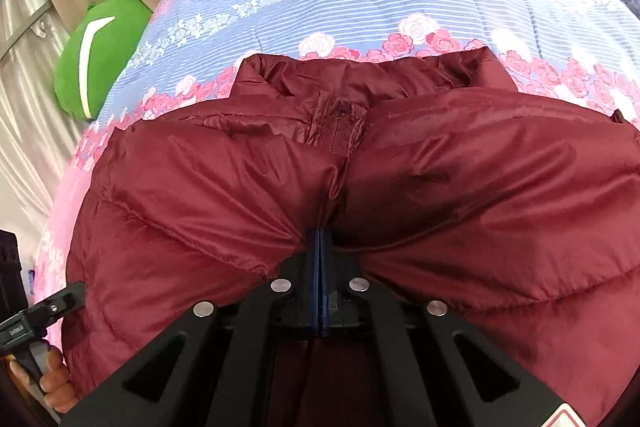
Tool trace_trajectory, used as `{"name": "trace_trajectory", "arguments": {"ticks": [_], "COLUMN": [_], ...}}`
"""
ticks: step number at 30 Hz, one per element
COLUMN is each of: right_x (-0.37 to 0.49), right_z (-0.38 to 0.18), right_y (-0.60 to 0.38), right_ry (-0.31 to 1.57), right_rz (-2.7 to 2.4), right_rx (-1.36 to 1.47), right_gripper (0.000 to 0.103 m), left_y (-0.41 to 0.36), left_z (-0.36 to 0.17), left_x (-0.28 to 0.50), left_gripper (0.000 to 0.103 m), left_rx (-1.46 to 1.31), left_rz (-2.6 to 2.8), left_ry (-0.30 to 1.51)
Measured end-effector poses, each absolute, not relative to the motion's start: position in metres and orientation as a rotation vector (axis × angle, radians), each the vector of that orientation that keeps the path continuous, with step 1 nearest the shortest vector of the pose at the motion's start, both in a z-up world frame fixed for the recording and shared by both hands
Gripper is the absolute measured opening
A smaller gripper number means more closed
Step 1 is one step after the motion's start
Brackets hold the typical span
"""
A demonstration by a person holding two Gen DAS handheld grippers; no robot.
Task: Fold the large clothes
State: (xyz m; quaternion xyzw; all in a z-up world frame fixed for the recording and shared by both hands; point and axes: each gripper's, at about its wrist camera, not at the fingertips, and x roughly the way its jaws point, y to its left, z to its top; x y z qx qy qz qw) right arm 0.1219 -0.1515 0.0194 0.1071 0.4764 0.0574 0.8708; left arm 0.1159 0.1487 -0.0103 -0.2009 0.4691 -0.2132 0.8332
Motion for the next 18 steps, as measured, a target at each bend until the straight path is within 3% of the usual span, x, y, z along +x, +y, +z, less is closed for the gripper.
{"name": "trace_trajectory", "arguments": {"ticks": [1,3,6,13,18], "right_x": [0.122,0.122,0.121,0.118,0.119], "right_z": [0.019,0.018,0.017,0.014,0.012], "right_y": [-0.152,-0.152,-0.153,-0.157,-0.162], "right_ry": [0.991,0.985,0.975,0.961,0.964], "right_rz": [0.128,0.135,0.148,0.181,0.205], "right_rx": [0.223,0.225,0.234,0.277,0.314], "right_gripper": [0.0,0.0,0.0,0.0,0.0], "left_y": [0.145,0.14,0.126,0.086,0.03], "left_z": [-0.006,0.002,0.024,0.097,0.124], "left_x": [0.114,0.111,0.106,0.078,0.07], "left_gripper": [0.052,0.027,0.014,0.01,0.01], "left_rx": [-0.406,-0.385,-0.367,-0.325,-0.251], "left_rz": [-0.46,-0.478,-0.542,-0.723,-0.849], "left_ry": [0.983,0.962,0.913,0.72,0.684]}}
